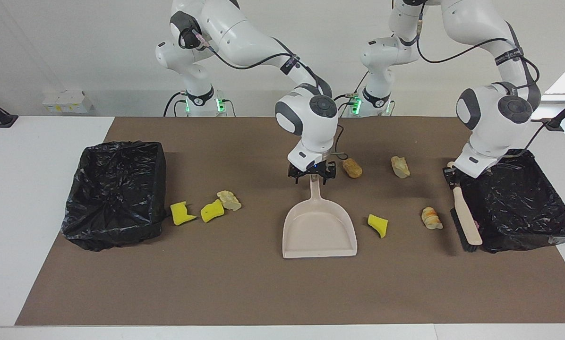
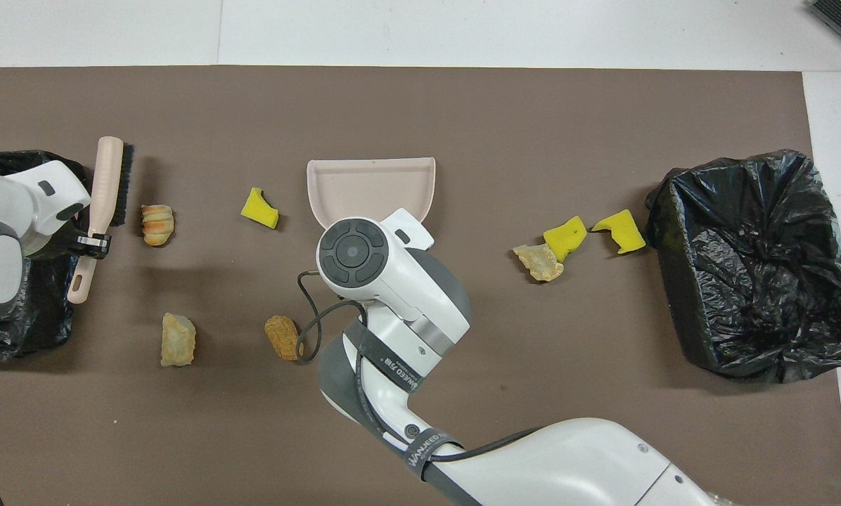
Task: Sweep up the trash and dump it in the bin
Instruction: 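Sweep bread pieces with the left brush toward the dustpan held by the right gripper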
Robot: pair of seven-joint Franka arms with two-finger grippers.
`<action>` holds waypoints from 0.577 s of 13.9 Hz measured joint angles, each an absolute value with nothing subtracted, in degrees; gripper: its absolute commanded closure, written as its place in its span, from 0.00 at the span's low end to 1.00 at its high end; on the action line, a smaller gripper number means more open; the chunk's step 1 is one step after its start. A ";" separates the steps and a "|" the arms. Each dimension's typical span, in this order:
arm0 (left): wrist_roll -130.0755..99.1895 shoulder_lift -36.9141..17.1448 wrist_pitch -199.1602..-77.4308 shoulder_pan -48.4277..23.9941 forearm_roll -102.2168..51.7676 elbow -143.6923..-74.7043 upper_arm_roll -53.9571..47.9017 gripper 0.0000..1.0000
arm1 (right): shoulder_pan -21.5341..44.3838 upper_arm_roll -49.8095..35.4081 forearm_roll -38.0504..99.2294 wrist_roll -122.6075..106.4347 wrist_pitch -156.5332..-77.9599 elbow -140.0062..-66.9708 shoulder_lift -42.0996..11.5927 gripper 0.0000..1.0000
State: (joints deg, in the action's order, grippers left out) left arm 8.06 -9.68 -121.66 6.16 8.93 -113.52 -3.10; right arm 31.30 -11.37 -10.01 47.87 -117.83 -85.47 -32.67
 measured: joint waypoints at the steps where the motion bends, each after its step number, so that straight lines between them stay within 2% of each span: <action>1: 8.06 -10.11 -121.55 5.40 8.93 -113.72 -3.21 1.00 | 31.31 -11.41 -11.50 47.87 -117.64 -85.24 -32.67 0.95; 2: 8.05 -10.20 -121.27 4.31 8.93 -114.09 -3.29 1.00 | 31.32 -11.49 -12.50 47.87 -117.57 -85.16 -32.67 1.00; 8: -1.78 -5.98 -116.39 -9.74 8.91 -119.58 -3.71 1.00 | 30.03 -11.42 -12.88 47.18 -116.67 -84.91 -30.89 1.00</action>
